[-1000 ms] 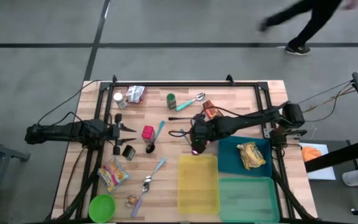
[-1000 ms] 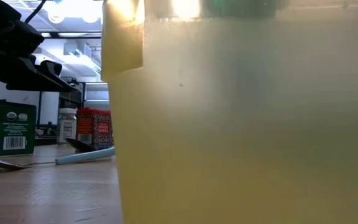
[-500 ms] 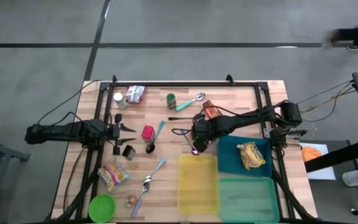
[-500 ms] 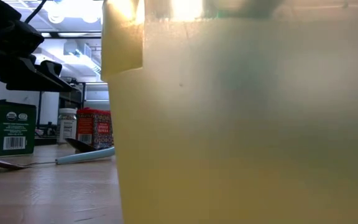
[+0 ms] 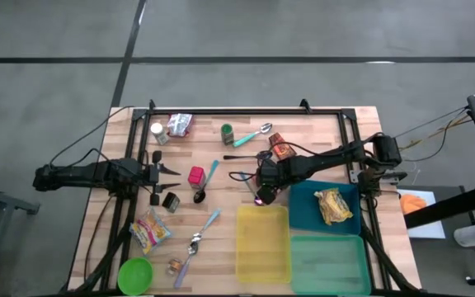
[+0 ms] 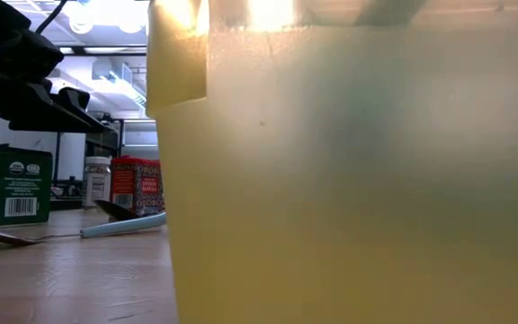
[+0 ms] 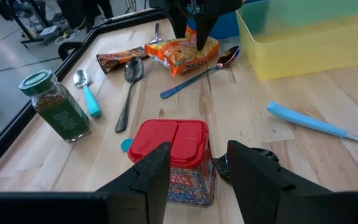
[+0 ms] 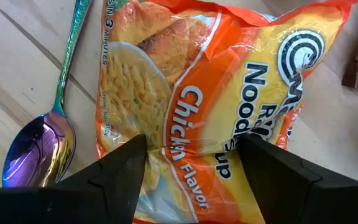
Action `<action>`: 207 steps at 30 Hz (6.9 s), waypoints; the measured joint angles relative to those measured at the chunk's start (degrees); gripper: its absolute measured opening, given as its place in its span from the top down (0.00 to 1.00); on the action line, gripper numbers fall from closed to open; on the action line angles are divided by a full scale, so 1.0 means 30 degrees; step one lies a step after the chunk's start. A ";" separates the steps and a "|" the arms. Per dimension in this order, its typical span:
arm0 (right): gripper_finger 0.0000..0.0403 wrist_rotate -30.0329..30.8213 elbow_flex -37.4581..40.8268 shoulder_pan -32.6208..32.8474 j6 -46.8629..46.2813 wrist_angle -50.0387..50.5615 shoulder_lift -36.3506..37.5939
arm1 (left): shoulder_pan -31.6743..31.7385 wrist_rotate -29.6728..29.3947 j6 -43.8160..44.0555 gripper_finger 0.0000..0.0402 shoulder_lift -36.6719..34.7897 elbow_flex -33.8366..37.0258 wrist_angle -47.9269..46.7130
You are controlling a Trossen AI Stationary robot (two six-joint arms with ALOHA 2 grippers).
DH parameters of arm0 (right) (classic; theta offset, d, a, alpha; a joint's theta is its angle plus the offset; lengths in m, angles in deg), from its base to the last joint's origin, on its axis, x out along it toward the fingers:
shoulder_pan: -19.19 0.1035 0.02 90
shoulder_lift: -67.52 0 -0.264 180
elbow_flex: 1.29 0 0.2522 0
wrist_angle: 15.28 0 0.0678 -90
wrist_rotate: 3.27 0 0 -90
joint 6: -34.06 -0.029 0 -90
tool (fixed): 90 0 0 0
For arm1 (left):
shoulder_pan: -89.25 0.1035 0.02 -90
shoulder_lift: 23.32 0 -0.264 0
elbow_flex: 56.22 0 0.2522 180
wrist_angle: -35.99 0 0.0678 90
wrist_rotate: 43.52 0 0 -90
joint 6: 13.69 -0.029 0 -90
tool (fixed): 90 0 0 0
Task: Pick & Place Food Item
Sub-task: Put the orange noodle pack into the blue bin, then put the red noodle pack into the blue bin
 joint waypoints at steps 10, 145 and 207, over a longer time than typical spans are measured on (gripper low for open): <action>0.61 0.0051 0.0087 0.0000 0.0081 0.0132 0.0000 | 0.0000 -0.0004 0.0000 0.61 0.0000 0.0000 0.0000; 0.29 0.1274 0.7523 0.8845 -1.1307 0.2520 1.1842 | 0.0000 -0.0001 0.0000 0.61 0.0000 0.0000 -0.0007; 0.29 0.0902 0.8642 -0.4459 1.4426 -1.5743 1.6853 | 0.0000 0.0000 0.0000 0.60 0.0000 0.0000 -0.0007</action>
